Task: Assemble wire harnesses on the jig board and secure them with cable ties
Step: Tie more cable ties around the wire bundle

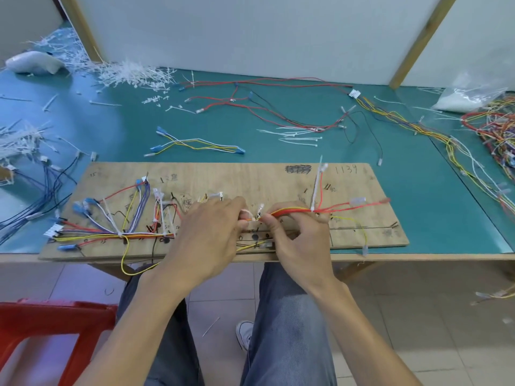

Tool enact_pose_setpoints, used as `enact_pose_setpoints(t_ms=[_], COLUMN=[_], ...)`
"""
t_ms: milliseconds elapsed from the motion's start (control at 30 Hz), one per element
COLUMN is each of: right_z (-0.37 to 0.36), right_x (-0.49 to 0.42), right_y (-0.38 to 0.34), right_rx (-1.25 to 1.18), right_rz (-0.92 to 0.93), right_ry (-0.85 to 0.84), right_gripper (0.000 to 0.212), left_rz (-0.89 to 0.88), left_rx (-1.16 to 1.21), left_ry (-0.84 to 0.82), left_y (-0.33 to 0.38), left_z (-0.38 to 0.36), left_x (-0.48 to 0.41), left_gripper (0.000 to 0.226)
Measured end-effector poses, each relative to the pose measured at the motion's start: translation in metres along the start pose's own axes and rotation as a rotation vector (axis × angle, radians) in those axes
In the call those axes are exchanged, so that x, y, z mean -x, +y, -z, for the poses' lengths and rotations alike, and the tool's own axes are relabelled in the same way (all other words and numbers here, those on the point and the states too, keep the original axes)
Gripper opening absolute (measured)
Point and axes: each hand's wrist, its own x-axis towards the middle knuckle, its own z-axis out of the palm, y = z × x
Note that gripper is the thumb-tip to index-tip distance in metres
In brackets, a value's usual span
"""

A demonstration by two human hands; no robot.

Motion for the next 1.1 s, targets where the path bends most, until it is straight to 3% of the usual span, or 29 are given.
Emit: enact_pose_setpoints(t_ms=[67, 167, 233, 333, 433, 500, 567, 667, 867, 967, 1100], right_z=[0.001, 0.004, 0.009, 0.019, 0.027, 0.026, 0.023, 0.020, 0.017, 0.020, 0.013], right_x=[-0.002, -0.003, -0.004, -0.008, -0.014, -0.014, -0.013, -0.012, -0.014, -0.017, -0.020], right_y=[-0.003, -0.003, -0.002, 0.001, 0.000, -0.005, -0.009, -0.013, -0.014, -0.014, -0.018], right_rx=[0.029, 0.173, 0.326, 0.369, 0.373, 0.388, 0.397, 0.360, 0.305, 0.137, -0.069], right_rz=[-0.046, 0.059, 0.153, 0.236, 0.277, 0.305, 0.330, 0.261, 0.235, 0.219, 0.055], right_ry=[-0.041, -0.164, -0.262, -0.388, -0.535, -0.586, -0.595, -0.607, -0.634, -0.577, -0.472], right_gripper=[0.012, 0.020, 0.026, 0.034, 0.047, 0.039, 0.022, 0.010, 0.021, 0.019, 0.023], left_rz=[0.023, 0.068, 0.062, 0.025, -0.023, -0.059, -0.047, -0.010, -0.053, -0.020, 0.121], left_rx=[0.160, 0.411, 0.479, 0.473, 0.390, 0.259, 0.126, 0.094, 0.086, 0.287, 0.642], left_ry=[0.010, 0.112, 0.238, 0.359, 0.271, 0.098, -0.041, -0.122, -0.163, -0.113, 0.095], left_y=[-0.004, -0.009, -0.011, -0.013, -0.014, -0.015, -0.015, -0.017, -0.017, -0.016, -0.017], left_z=[-0.001, -0.002, -0.002, -0.002, -0.001, 0.002, 0.006, 0.013, 0.021, 0.023, 0.028], left_x=[0.001, 0.002, 0.007, 0.017, 0.022, 0.022, 0.024, 0.023, 0.018, 0.016, 0.020], left_gripper=[0.008, 0.011, 0.015, 0.016, 0.007, 0.014, 0.030, 0.048, 0.023, 0.018, 0.027])
